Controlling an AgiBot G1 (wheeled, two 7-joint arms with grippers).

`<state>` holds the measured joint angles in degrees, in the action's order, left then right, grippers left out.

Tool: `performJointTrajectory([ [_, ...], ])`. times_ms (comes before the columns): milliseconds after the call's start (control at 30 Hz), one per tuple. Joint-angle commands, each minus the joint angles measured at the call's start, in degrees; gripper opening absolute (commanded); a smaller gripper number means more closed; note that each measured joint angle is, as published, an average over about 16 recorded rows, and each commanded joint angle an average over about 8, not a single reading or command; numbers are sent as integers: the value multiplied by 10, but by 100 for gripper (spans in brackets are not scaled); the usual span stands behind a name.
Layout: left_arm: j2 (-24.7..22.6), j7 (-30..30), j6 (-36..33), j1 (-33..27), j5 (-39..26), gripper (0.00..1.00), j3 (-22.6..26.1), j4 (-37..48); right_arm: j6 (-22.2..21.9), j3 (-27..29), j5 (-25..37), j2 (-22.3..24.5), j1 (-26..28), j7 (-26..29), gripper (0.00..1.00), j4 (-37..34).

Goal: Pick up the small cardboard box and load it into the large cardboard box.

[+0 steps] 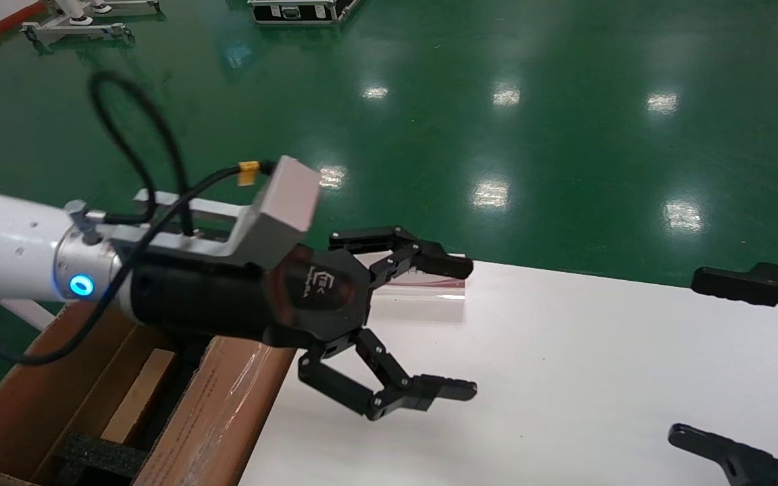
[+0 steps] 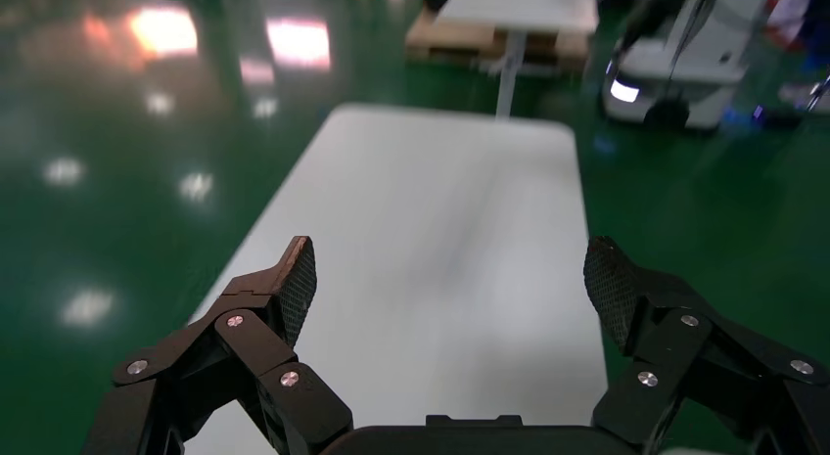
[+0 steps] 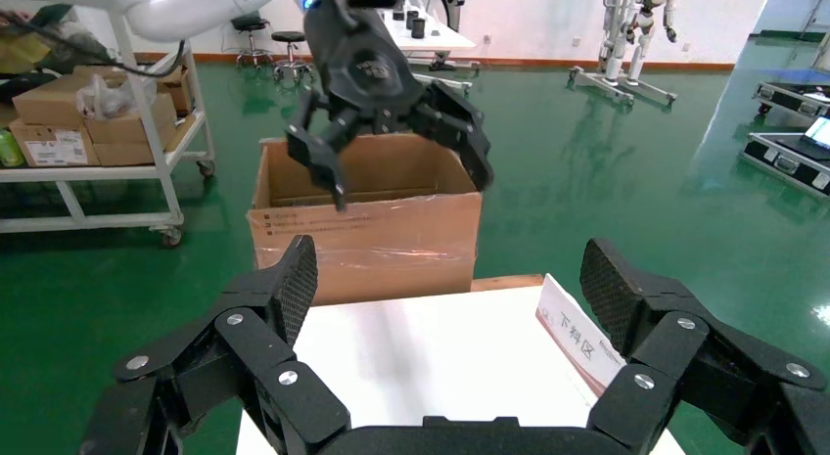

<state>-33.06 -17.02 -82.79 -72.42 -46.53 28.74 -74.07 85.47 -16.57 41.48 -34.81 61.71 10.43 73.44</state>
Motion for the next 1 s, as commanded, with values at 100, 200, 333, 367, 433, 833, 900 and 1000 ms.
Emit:
performJointTrajectory([
  [100, -11, 36, -17, 63, 27, 100, -74, 3, 0, 1, 1, 0, 0, 0, 100, 0],
  [200, -17, 55, -25, 94, 41, 100, -111, 4, 1, 1, 1, -1, 0, 1, 100, 0],
  [333, -20, 64, -30, 118, 49, 100, -140, 6, 1, 2, 2, -1, -1, 1, 100, 1],
  [367, -21, 64, -31, 122, 50, 100, -144, 6, 1, 3, 2, -1, -1, 1, 100, 1],
  [433, -21, 65, -31, 128, 51, 100, -152, 6, 1, 3, 2, -1, -1, 2, 100, 1],
  [833, -21, 65, -32, 129, 51, 100, -154, 6, 2, 5, 4, -2, -1, 3, 100, 1],
  [900, -21, 65, -31, 128, 51, 100, -153, 6, 2, 5, 4, -2, -1, 3, 100, 1],
  [1000, -21, 65, -31, 128, 51, 100, -152, 6, 2, 5, 4, -2, -1, 3, 100, 1],
])
